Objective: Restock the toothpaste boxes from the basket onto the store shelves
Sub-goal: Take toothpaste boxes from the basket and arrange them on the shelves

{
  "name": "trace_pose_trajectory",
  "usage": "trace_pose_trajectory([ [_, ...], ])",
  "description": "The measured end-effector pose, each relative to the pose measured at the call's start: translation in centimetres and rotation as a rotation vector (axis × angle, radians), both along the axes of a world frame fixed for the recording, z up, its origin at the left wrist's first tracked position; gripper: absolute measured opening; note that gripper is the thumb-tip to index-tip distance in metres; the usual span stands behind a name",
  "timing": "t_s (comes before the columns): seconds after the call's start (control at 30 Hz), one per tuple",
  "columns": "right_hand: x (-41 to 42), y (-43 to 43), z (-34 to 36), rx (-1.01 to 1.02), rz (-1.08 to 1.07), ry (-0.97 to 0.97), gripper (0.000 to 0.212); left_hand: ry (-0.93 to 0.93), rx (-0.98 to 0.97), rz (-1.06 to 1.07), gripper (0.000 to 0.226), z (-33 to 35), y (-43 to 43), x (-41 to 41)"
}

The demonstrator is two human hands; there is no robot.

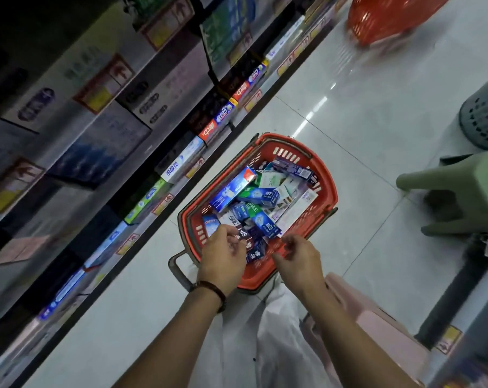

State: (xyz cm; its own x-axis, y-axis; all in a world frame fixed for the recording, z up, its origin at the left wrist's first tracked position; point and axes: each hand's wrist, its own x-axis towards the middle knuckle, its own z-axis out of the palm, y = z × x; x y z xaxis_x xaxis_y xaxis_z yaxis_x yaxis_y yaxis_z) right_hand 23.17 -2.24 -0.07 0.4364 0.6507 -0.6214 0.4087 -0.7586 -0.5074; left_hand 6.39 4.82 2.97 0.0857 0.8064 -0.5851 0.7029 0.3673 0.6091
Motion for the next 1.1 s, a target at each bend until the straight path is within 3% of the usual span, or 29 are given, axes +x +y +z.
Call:
trace_pose_trajectory([
  [0.27,-0.4,2.7,-7.8,-0.016,0.020,-0.091,0.063,-0.013,-0.029,0.080,0.011,-6.7,-0.3,0.5],
  [0.5,-0.9,4.0,-11.5,-0.053,0.095,-0.154,0.075,-0.021,-0.050,0.127,0.014,-9.8,-0.8,0.9],
  [0.77,-1.6,4.4,-12.5,-0.064,0.155,-0.227,0.063,-0.083,-0.078,0.156,0.017,-10.0,-1.3,1.0],
  [1.1,-0.6,4.2,-10.2,0.031,0.048,-0.204,0.055,-0.060,-0.047,0.103,0.012,-8.6,0.5,-0.3],
])
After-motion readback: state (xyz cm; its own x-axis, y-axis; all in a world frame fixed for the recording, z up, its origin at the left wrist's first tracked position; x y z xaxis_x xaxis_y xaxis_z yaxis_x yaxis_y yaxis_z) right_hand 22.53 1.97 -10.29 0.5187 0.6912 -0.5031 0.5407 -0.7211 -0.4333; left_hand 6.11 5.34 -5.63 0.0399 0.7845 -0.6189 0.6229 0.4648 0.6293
